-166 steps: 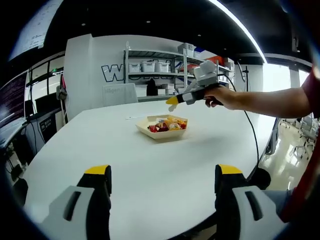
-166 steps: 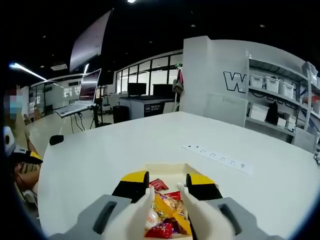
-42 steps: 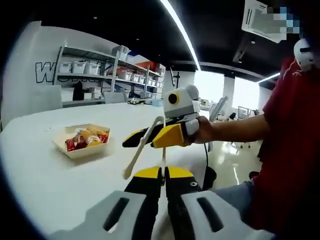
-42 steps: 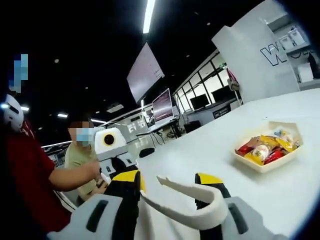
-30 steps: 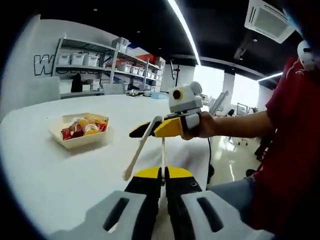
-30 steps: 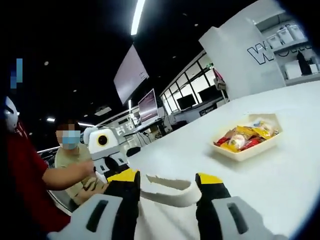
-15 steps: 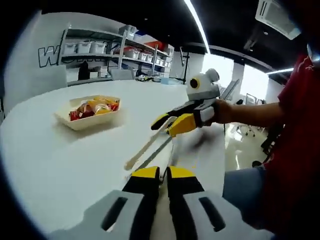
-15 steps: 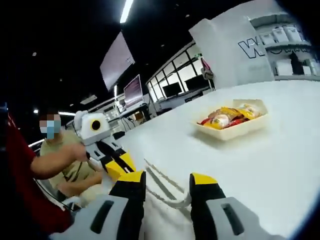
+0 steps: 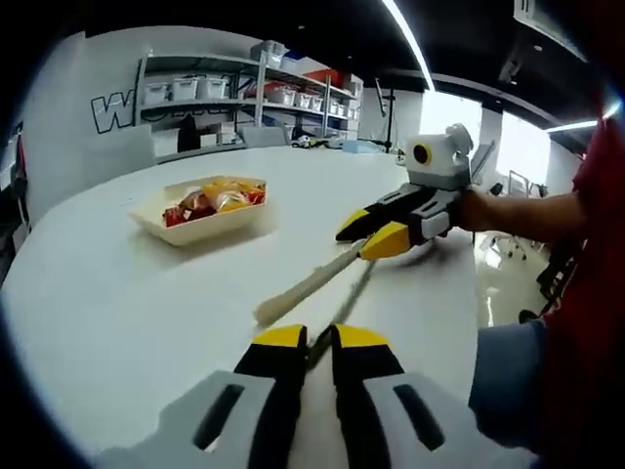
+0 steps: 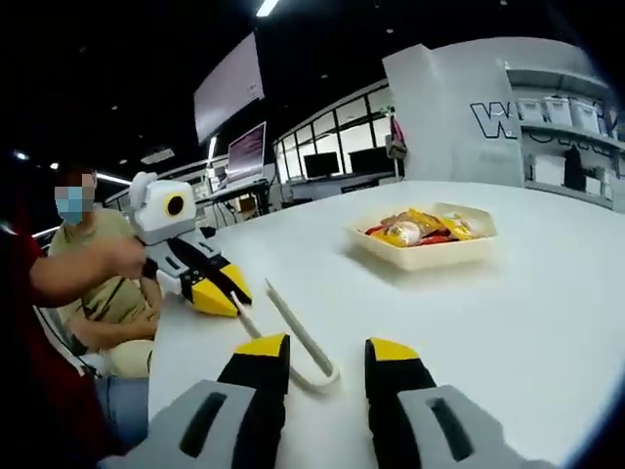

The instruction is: Place the target food into the container with the food tongs after gripping and lifting it, then release it inside without dropping or visibly crushing the food.

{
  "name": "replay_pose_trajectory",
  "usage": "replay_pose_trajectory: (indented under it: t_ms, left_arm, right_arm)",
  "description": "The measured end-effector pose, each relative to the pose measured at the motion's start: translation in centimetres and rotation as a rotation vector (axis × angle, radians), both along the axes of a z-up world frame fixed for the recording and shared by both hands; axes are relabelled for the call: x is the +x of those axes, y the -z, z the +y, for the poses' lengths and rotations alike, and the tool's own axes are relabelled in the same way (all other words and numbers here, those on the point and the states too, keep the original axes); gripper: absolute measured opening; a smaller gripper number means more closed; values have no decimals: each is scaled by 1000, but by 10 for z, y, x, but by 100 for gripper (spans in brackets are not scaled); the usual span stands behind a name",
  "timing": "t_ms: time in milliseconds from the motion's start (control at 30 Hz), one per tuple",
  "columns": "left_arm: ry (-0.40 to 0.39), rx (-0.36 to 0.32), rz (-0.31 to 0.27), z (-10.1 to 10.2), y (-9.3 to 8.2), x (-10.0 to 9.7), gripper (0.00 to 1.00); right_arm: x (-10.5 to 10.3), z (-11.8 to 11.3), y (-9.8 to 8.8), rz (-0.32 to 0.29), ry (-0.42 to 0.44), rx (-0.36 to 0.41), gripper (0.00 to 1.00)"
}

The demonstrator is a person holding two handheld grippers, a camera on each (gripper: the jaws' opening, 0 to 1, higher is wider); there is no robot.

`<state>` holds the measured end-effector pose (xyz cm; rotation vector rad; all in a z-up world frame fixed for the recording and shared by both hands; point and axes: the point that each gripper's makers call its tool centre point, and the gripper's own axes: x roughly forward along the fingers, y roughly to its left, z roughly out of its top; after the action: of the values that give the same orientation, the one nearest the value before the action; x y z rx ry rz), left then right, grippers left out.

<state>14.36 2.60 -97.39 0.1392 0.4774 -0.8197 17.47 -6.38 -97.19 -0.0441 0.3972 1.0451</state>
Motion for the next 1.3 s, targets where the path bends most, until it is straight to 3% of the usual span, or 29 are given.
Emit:
replay_pose_trajectory:
  t_ms: [167,233,367,433,467,533,633,733,900,1000,1067,1167,1300]
  left_arm:
    - [2,7,-1,-4,1,3,9]
    - [1,9,-12,-4,1,4,9]
    - [-12,-18,-16,-2,2,6,10]
    - [-47,-94,21,-2,-1,5,11]
    - [-59,-129,23,0,-5,5,13]
    - [-137,-217,3,10,-16,13,26]
    - [-236,-263,18,26,-20,15,48]
    - [-244,-249,-10,31,-20,10,65]
    - [-315,-143,-57,46,-11,2,98]
    - [-335,-61,-48,56,-2,-5,99]
    - [-336,-32,-67,59,-3,-11,99]
    - [-342,-26,-65,61,-5,-15,99]
    - [-351,-27,-89,62,-16,-18,99]
  right_arm:
    - [11,1,-2,-41,33,-24,30]
    - [16,-3,0,-9,68,-13,31]
    - [5,0,-2,-5,43,12,21]
    - [1,0,-5,-22,41,0,18]
    - [0,-1,-8,-71,36,-22,17]
    - [-2,-3,-10,-104,41,-45,19]
    - [-2,-4,-19,-90,61,-7,30]
    - [3,-7,-28,-103,109,18,47]
    - [13,-16,-49,-130,199,70,75]
    - [11,-19,-52,-116,218,75,87]
    - [4,-21,-53,-48,226,95,87]
    - [1,-24,-57,-59,242,100,93]
    - [-5,-30,-53,-104,252,34,100]
